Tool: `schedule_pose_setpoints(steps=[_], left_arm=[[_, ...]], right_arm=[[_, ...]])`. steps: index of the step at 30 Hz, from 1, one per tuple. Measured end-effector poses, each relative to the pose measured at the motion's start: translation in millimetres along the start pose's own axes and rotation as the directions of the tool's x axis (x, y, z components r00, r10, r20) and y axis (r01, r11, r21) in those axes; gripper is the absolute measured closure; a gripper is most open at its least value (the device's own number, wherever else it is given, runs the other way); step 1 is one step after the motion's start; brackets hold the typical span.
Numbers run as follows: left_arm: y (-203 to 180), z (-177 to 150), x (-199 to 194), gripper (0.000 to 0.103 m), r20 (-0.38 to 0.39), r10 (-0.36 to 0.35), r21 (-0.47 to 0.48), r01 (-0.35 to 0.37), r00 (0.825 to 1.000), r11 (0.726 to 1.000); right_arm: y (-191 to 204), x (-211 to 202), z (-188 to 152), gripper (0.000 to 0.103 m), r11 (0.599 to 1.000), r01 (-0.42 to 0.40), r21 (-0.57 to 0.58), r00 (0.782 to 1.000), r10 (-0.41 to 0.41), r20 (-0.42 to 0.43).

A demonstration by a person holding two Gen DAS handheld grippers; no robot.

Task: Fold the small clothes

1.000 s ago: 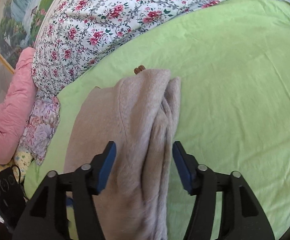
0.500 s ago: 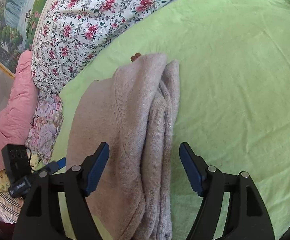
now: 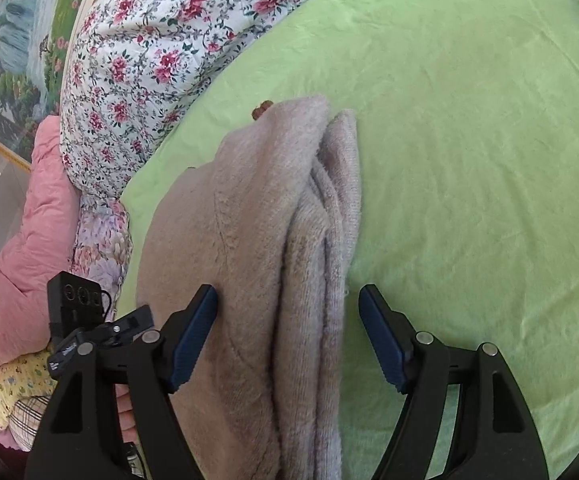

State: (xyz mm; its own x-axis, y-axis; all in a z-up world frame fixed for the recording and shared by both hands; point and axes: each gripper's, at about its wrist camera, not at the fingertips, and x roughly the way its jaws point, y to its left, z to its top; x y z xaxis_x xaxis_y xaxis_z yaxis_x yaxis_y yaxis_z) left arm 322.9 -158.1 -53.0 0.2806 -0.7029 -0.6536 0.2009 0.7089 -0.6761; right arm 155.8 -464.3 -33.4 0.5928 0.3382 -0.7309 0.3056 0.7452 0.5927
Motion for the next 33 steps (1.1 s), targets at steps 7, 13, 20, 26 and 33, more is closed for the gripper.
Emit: schedule_pose_setpoints(steps=[7,13,20,26,33], left_arm=[[-13.2,-6.1,-10.0,0.051,0.041,0.036,0.081,-0.039,0.998,0.996],[-11.1,-25.5,-64.3,0.058,0.078,0.006,0.106,-0.014,0.997,0.994],[20.5,-78.4,-144.5,0.058,0.107,0.024,0.122,-0.037,0.994,0.992],[47.2,-131.0,-165.0,0.060,0.077,0.084,0.152,-0.095,0.993,0.984],[54.1,-130.3,-160.6,0.052,0.074,0.077,0.168,-0.088,0.994,0.982]], right_arm=[[8.0,6.4,-4.3,0.062,0.999,-0.029,0.015,0.999,0.029,-0.022],[35.7,-11.4,-28.4,0.069,0.996,-0.086,-0.007,0.996,0.086,0.009],[83.3,-8.4,-96.0,0.069,0.981,-0.181,-0.064,0.983,0.178,-0.049],[85.2,13.6,-138.6,0.069,0.985,-0.163,-0.048,0.982,0.158,-0.099],[82.3,16.4,-142.9,0.061,0.995,-0.092,-0.030,0.991,0.088,-0.102]])
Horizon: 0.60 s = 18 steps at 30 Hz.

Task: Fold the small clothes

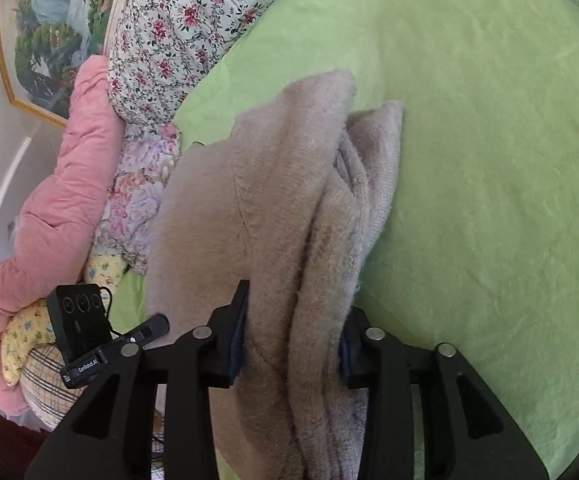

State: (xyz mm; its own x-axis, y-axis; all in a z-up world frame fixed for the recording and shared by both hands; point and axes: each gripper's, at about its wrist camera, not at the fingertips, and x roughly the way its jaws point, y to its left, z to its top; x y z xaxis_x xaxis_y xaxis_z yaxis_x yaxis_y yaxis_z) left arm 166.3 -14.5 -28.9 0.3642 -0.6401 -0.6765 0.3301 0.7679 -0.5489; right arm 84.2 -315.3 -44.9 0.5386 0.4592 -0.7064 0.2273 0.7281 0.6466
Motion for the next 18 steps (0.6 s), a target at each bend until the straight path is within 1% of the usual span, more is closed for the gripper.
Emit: schedule_pose_setpoints(steps=[4,6,9,12,14,16,18], left_arm=[[6.6,10.6,-4.9,0.048,-0.013,-0.019,-0.019,0.019,1.000,1.000],[9.1,22.9,-10.2,0.040,0.004,-0.015,-0.024,0.015,1.000,1.000],[15.3,41.4,-14.7,0.037,0.029,0.002,-0.035,-0.001,1.000,0.999],[21.9,63.2,-10.4,0.035,0.046,0.043,-0.063,-0.040,0.998,0.997],[25.5,77.0,-5.1,0.035,0.059,0.083,-0.082,-0.078,0.995,0.994],[27.1,89.4,5.2,0.035,0.057,0.133,-0.098,-0.127,0.989,0.987],[29.8,97.5,17.6,0.038,0.048,0.189,-0.103,-0.184,0.981,0.978]], right_arm=[[10.3,-7.9,3.8,0.058,0.998,0.057,-0.029,0.998,-0.057,0.001],[11.5,-15.6,6.4,0.054,0.996,0.081,-0.032,0.997,-0.080,0.019],[11.7,-26.4,16.4,0.050,0.994,0.103,-0.032,0.993,-0.101,0.064],[11.2,-32.7,35.4,0.049,0.996,0.090,-0.019,0.990,-0.087,0.113],[12.8,-29.6,51.2,0.049,0.997,0.074,-0.027,0.989,-0.070,0.130],[12.9,-22.1,62.9,0.049,0.997,0.079,-0.027,0.990,-0.075,0.123],[11.8,-7.5,73.8,0.051,0.996,0.089,-0.019,0.992,-0.087,0.092]])
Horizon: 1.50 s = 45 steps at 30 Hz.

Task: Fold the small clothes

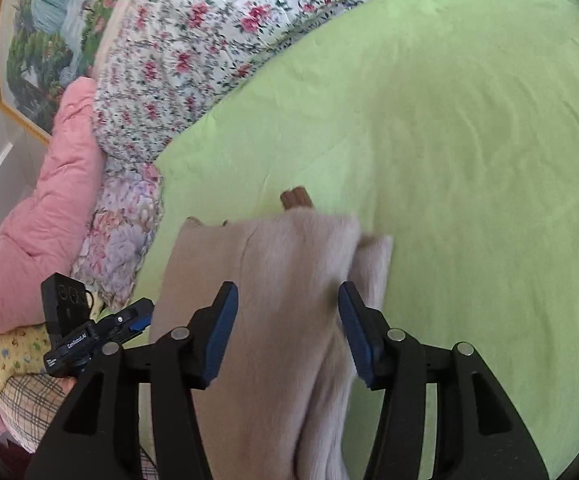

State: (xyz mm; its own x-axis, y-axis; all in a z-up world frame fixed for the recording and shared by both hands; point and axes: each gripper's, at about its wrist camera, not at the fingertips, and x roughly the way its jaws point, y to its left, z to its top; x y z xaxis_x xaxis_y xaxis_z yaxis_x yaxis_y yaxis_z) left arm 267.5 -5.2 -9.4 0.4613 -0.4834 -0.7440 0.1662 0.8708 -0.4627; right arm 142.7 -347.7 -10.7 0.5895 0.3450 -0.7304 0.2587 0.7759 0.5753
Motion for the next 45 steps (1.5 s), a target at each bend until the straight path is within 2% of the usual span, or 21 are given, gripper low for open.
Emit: schedule_pose_setpoints(steps=[1,2,3,7,9,12,14,16,17,18,20,24,30,31,33,39,40,41,42,44,45], left_arm=[[-0.6,2.4,8.2,0.041,-0.011,0.037,0.004,-0.037,0.999,0.999],[-1.3,3.9,14.8,0.053,-0.021,0.063,0.011,-0.063,0.998,0.998],[-2.6,5.2,20.8,0.063,-0.032,0.085,0.021,-0.084,0.996,0.996],[-8.9,6.4,37.0,0.071,-0.036,0.207,0.088,-0.204,0.978,0.975],[-7.0,5.0,43.4,0.071,-0.038,0.229,0.101,-0.224,0.973,0.969],[-7.0,2.5,40.9,0.071,-0.032,0.226,0.108,-0.221,0.974,0.969],[-7.3,-0.9,30.2,0.071,-0.026,0.211,0.111,-0.207,0.977,0.972],[-12.6,-7.6,12.7,0.071,-0.009,0.190,0.126,-0.187,0.982,0.974],[-15.4,-14.2,0.6,0.070,0.005,0.182,0.141,-0.181,0.983,0.973],[-17.2,-21.7,-11.1,0.068,0.017,0.169,0.158,-0.170,0.985,0.973],[-20.9,-42.2,-34.6,0.064,0.028,0.127,0.190,-0.130,0.992,0.973],[-29.9,-95.1,-74.3,0.048,0.041,0.066,0.265,-0.074,0.997,0.961],[-43.8,-169.0,-101.4,0.042,-0.002,0.012,0.328,-0.010,1.000,0.945],[-45.6,-178.4,-103.2,0.041,0.006,0.007,0.343,-0.009,1.000,0.939],[-53.3,-189.9,-99.7,0.041,0.026,0.041,0.376,-0.048,0.999,0.925],[-62.3,-204.1,-78.8,0.041,0.053,0.115,0.424,-0.127,0.992,0.897],[-61.6,-204.9,-74.8,0.042,0.057,0.131,0.425,-0.143,0.990,0.894],[-60.6,-205.7,-72.4,0.049,0.064,0.140,0.429,-0.153,0.988,0.890],[-60.0,-205.8,-70.1,0.065,0.077,0.151,0.431,-0.170,0.986,0.886],[-56.8,-203.9,-64.5,0.085,0.086,0.173,0.425,-0.193,0.981,0.885],[-55.0,-202.4,-63.0,0.088,0.084,0.180,0.410,-0.198,0.980,0.890]], right_arm=[[1.9,8.3,2.7,0.057,1.000,0.000,-0.008,1.000,0.000,-0.020],[4.8,15.1,5.6,0.081,1.000,0.011,-0.029,0.999,-0.013,-0.037],[10.3,20.1,9.2,0.095,0.997,0.045,-0.068,0.998,-0.048,-0.041],[25.6,14.1,28.4,0.095,0.983,0.099,-0.155,0.995,-0.095,0.035],[19.8,20.9,30.7,0.095,0.972,0.154,-0.175,0.988,-0.152,0.024],[1.4,41.4,19.8,0.095,0.973,0.176,-0.150,0.982,-0.185,-0.047],[-3.7,38.1,12.3,0.090,0.978,0.170,-0.120,0.984,-0.176,-0.035],[-6.3,21.5,6.4,0.080,0.987,0.148,-0.063,0.989,-0.150,-0.014],[-6.2,12.4,3.3,0.067,0.990,0.132,-0.046,0.991,-0.132,-0.002],[-3.5,0.2,-2.3,0.060,0.992,0.117,-0.043,0.993,-0.116,0.023],[4.4,-22.0,-16.7,0.059,0.993,0.097,-0.060,0.994,-0.094,0.057],[14.9,-55.8,-55.1,0.059,0.996,0.054,-0.076,0.995,-0.047,0.082],[12.4,-74.8,-107.0,0.059,0.997,0.051,-0.060,0.997,-0.047,0.054],[12.8,-74.8,-113.6,0.059,0.997,0.055,-0.058,0.997,-0.052,0.050],[13.3,-73.4,-123.2,0.059,0.997,0.060,-0.057,0.997,-0.057,0.044],[18.9,-69.0,-138.2,0.059,0.994,0.078,-0.074,0.996,-0.076,0.036],[20.6,-68.9,-140.2,0.059,0.993,0.082,-0.081,0.996,-0.079,0.037],[21.6,-68.5,-141.9,0.059,0.993,0.082,-0.083,0.996,-0.079,0.036],[22.2,-67.6,-143.7,0.059,0.993,0.079,-0.083,0.996,-0.077,0.033],[25.7,-63.1,-147.1,0.062,0.990,0.087,-0.110,0.996,-0.085,0.021],[28.1,-60.5,-148.1,0.081,0.985,0.109,-0.131,0.994,-0.108,0.015]])
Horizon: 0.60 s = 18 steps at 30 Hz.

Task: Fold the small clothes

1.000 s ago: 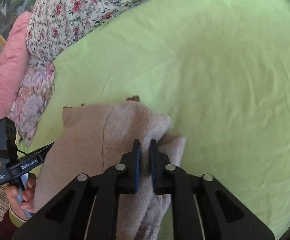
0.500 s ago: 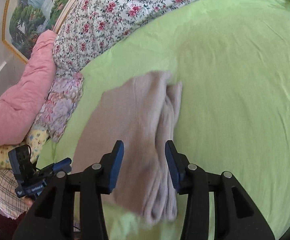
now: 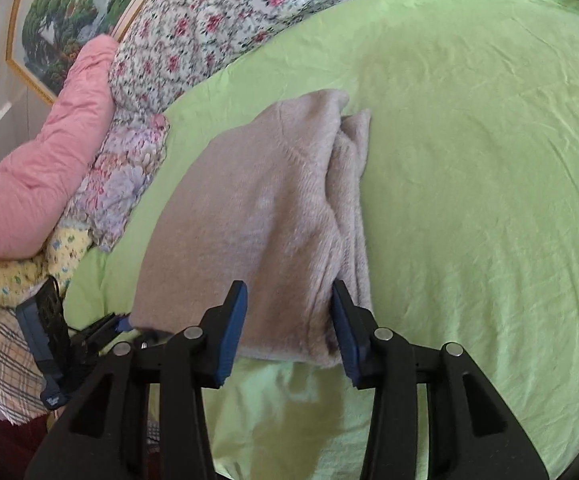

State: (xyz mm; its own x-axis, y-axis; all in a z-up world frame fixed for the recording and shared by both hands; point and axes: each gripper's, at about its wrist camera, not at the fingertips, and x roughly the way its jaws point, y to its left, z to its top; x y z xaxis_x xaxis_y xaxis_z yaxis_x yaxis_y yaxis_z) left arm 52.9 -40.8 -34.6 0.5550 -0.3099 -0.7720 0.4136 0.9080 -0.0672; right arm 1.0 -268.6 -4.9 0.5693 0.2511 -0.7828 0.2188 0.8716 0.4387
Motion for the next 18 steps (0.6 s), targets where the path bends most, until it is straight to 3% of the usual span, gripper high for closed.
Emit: schedule_pose_setpoints(steps=[1,4,6,9,12,18], left_arm=[[2.8,1.5,-1.7,0.090,0.003,0.000,-0.024,0.000,1.000,1.000],[0.1,5.3,-19.6,0.093,0.063,0.051,-0.015,-0.050,0.997,0.999],[-1.4,2.7,-16.4,0.094,0.041,0.094,-0.015,-0.093,0.995,0.996],[-7.2,-9.3,2.2,0.095,-0.025,0.130,-0.019,-0.131,0.991,0.991],[-20.6,-17.3,8.0,0.095,-0.024,0.192,0.010,-0.192,0.981,0.981],[-22.9,-15.3,12.9,0.094,-0.052,0.193,0.015,-0.192,0.980,0.981]], right_arm=[[1.7,0.7,-0.4,0.095,1.000,0.021,-0.016,1.000,-0.021,-0.006],[7.8,-16.3,7.4,0.096,0.999,0.019,-0.050,0.999,-0.018,0.033],[13.4,-32.0,12.9,0.097,0.992,0.062,-0.110,0.997,-0.056,0.054],[-0.4,-31.4,12.4,0.097,0.990,0.087,-0.109,0.996,-0.085,0.020],[-22.7,-12.1,0.0,0.097,0.990,0.119,-0.073,0.992,-0.122,-0.043],[-32.8,-3.4,-1.9,0.097,0.989,0.143,-0.049,0.989,-0.145,-0.041]])
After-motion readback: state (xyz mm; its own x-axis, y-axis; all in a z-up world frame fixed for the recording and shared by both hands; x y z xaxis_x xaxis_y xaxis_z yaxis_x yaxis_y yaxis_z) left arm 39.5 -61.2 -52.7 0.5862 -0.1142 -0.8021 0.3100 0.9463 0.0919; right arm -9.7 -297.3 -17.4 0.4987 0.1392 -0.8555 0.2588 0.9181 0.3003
